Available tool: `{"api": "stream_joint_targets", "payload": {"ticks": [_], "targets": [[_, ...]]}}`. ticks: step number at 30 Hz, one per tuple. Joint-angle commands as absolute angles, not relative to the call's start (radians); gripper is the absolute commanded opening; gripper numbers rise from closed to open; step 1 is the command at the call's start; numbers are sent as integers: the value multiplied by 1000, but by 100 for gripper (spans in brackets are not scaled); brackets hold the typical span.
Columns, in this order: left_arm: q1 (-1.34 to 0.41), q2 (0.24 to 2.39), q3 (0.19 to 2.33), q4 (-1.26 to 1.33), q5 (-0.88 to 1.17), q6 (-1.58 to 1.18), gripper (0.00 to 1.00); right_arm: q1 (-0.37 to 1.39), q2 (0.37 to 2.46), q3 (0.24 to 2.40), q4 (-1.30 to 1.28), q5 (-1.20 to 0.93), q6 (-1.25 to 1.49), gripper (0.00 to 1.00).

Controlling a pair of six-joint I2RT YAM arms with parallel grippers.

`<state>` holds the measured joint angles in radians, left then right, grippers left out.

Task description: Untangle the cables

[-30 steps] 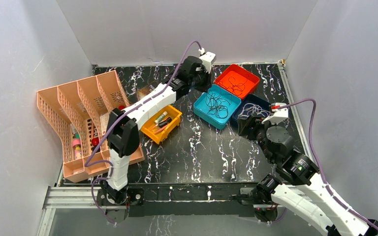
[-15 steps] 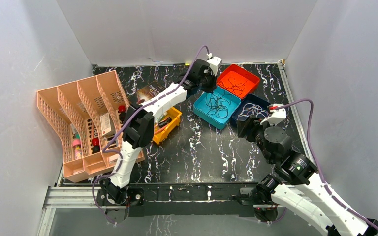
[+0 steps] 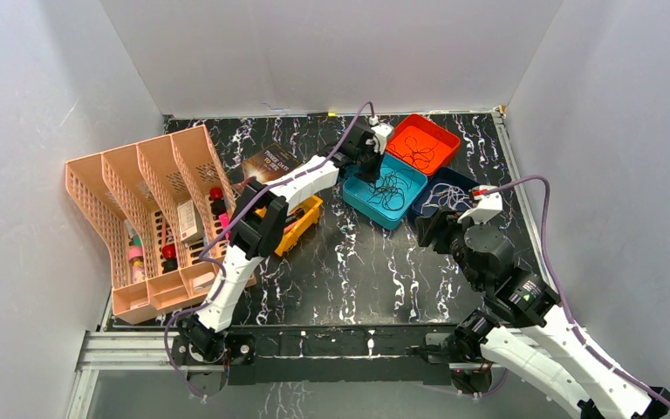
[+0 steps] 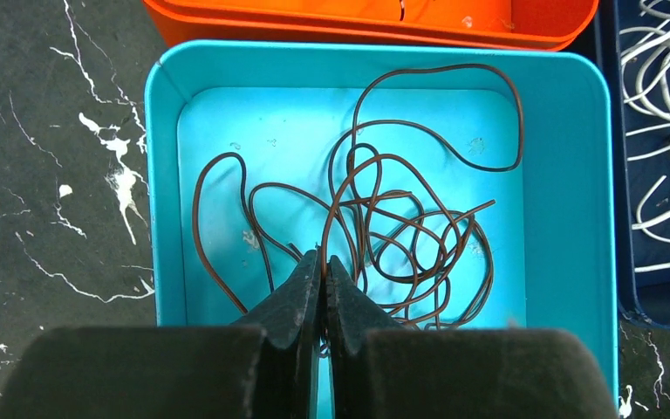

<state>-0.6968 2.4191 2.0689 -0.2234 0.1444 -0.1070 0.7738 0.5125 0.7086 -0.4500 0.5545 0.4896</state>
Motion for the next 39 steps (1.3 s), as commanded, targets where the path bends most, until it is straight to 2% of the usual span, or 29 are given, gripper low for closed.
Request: {"api": "stream_joint_targets", "payload": {"ticks": [1, 6, 11, 18, 29, 39], "targets": [[-695, 2399, 2081, -220, 170, -98, 0, 773, 509, 714, -430, 557, 498, 74], [-694, 2376, 2067, -219, 168, -101, 11, 774, 511, 717, -434, 554, 502, 74], [-695, 2318, 2047, -203, 153, -104, 28, 775, 518, 716, -432, 543, 509, 74], [-695, 2238, 2023, -182, 166, -121, 42, 773, 526, 715, -423, 540, 507, 73], [-694, 2108, 1959, -168, 152, -120, 56, 773, 522, 710, -420, 544, 505, 74], [-695, 2067, 1877, -181, 108, -94, 59, 774, 531, 706, -417, 531, 506, 73]]}}
